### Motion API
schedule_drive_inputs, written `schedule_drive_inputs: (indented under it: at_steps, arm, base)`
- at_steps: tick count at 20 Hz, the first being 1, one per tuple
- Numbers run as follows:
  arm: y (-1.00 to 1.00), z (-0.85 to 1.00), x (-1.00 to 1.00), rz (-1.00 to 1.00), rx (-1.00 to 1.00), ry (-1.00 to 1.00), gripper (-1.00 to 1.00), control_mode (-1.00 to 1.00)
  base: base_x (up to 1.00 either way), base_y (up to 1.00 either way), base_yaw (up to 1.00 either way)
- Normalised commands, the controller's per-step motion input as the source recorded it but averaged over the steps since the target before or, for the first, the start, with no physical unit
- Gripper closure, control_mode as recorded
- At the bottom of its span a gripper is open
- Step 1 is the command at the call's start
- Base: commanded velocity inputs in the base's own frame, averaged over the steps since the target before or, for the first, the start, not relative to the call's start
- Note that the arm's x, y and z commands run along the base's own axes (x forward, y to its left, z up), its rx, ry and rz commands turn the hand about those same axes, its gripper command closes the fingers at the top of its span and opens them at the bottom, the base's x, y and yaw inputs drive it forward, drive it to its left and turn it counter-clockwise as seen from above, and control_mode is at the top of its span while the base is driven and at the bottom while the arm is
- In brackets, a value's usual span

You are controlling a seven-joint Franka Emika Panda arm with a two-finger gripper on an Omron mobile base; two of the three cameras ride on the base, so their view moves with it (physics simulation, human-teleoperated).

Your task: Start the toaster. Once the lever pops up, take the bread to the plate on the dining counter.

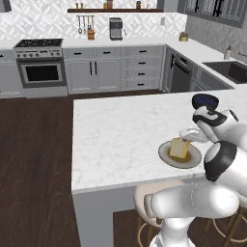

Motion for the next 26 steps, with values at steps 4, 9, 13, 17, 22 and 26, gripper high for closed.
schedule_drive_inputs:
  at_steps: [4, 9, 13, 17, 22, 26]
  arm:
    - [-0.09, -0.26, 0.05, 0.0, 0.0, 0.0, 1.0, -1.0]
    - [-0.16, -0.32, -0.21, 0.0, 0.0, -0.05, -1.0, -1.0]
    - [-0.3, -0.1, -0.03, 0.0, 0.0, -0.07, -1.0, -1.0]
    - [-0.34, 0.0, 0.09, 0.0, 0.0, -0.06, -1.0, -1.0]
    - [-0.2, -0.02, 0.08, 0.0, -0.05, -0.16, -1.0, -1.0]
    - [-0.44, 0.0, 0.1, 0.0, -0.05, -0.17, -1.0, -1.0]
  base:
    - [0.0, 0.0, 0.0]
    - [0.0, 0.0, 0.0]
    - [0.0, 0.0, 0.0]
    - [0.0, 0.0, 0.0]
    - [0.0, 0.0, 0.0]
    - [0.0, 0.0, 0.0]
